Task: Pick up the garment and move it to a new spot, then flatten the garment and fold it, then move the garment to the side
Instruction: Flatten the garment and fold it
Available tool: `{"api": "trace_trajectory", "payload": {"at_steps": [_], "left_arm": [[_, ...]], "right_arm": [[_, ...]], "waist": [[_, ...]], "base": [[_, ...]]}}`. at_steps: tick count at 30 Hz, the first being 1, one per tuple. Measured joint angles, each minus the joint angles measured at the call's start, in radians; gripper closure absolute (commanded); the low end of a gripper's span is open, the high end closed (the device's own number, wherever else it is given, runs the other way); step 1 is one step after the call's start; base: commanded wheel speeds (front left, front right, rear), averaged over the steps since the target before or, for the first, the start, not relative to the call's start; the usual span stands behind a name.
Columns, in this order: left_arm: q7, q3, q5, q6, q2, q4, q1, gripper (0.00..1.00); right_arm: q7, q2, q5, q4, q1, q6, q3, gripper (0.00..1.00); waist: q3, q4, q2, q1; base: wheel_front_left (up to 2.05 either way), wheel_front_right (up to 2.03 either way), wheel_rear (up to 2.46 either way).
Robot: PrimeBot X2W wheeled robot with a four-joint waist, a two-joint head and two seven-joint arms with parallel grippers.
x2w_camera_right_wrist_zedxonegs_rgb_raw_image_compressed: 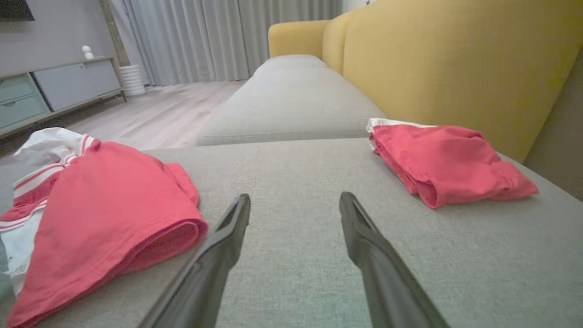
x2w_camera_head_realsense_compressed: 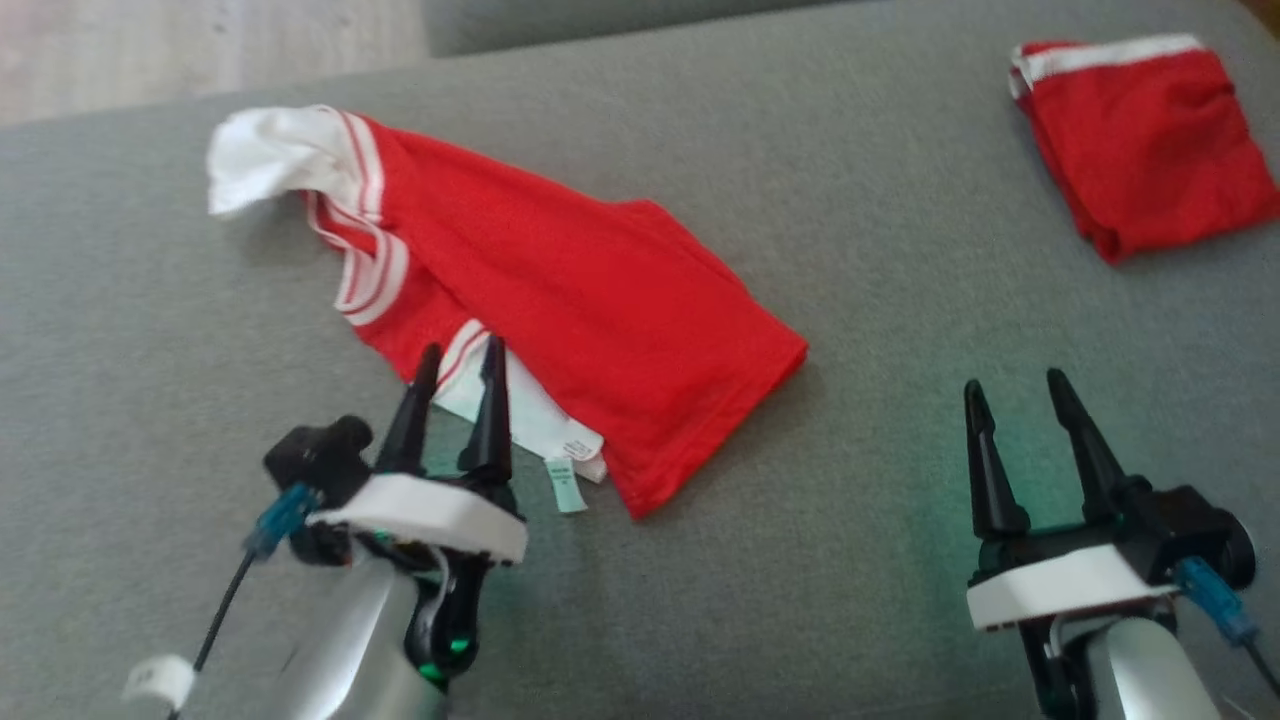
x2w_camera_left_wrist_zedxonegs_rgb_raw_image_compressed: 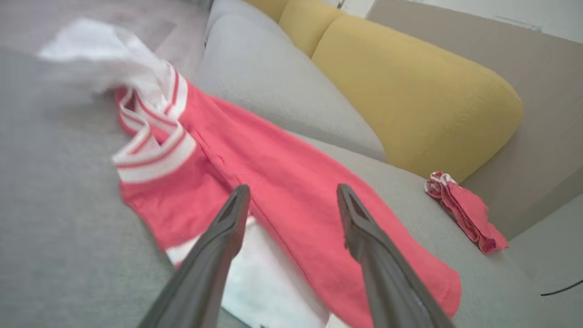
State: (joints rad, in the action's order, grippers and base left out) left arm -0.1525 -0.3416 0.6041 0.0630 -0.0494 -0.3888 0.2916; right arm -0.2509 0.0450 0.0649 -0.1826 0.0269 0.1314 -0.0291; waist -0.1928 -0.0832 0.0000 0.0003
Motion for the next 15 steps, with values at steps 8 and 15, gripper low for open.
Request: {"api": "trace_trajectory", "payload": {"at_steps": [8,15], "left_arm": [[0.022,-0.073,0.143,-0.011,0.002,-0.161,0.09,0.0],[0.0,-0.112,0.207,-0.009,-0.002,-0.219,0.154,0.0]], "right_arm": [[0.0,0.0,0.007,0.009,0.028,0.0,0.001,0.0],[0.0,0.0,0.007,0.01,0.045,0.0,0.002,0.0]], "waist": [[-0.066,-0.046,0.0,-0.0002],[-0.085,-0.059,0.0,-0.0003]], "base": [[0.0,0.0,0.0],[0.0,0.0,0.0]]}}
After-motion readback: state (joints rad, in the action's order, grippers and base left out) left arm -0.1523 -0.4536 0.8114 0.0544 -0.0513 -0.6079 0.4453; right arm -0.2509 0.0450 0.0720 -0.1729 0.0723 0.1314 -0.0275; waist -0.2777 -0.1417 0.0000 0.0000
